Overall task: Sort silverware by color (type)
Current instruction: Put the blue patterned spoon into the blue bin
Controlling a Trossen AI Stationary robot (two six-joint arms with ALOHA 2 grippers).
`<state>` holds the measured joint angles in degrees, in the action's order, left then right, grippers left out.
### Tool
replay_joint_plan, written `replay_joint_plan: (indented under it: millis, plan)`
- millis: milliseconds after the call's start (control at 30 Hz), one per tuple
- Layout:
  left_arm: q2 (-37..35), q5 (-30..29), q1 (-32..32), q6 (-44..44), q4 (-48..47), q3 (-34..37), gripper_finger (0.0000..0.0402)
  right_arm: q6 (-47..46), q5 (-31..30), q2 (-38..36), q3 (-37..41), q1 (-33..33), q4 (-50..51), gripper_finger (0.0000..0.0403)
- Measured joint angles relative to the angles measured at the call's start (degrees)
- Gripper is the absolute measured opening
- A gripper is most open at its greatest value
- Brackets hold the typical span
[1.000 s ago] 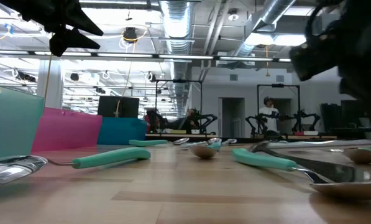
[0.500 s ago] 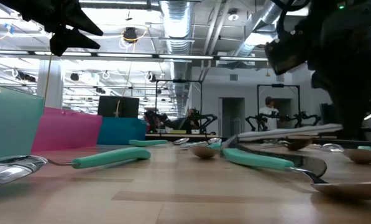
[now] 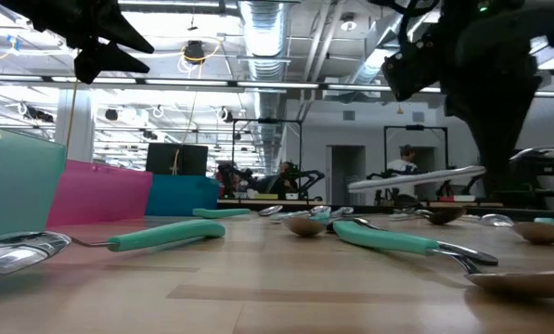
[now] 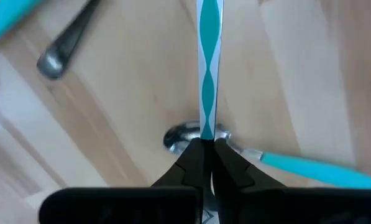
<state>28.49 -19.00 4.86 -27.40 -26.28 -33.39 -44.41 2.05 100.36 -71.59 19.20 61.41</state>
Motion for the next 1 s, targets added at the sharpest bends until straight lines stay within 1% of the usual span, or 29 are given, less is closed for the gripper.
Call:
replay_joint_plan:
  millis: [200, 400, 567, 867, 1000]
  plan:
    - [-0.02, 0.02, 0.00, 0.00, 0.00, 0.00, 0.0195, 0.24, -0.67, 0.00, 0.00, -1.53, -4.41, 0.0034]
    - [-0.02, 0.00, 0.00, -0.02, 0.00, 0.00, 0.0195, 1.43, -0.81, 0.01, 0.00, -3.46, -11.87, 0.0034]
    - [-0.01, 0.00, 0.00, -0.02, 0.00, 0.00, 0.0195, 2.98, -1.15, 0.07, -1.02, -5.73, -12.81, 0.0034]
    - [-0.02, 0.01, 0.00, -0.04, 0.00, 0.00, 0.0195, 7.37, -5.03, 0.07, -5.20, -10.05, -12.73, 0.0034]
    - [-0.01, 0.01, 0.00, -0.07, 0.00, 0.00, 0.0195, 8.95, -5.48, 0.07, -6.79, -12.66, -12.68, 0.0034]
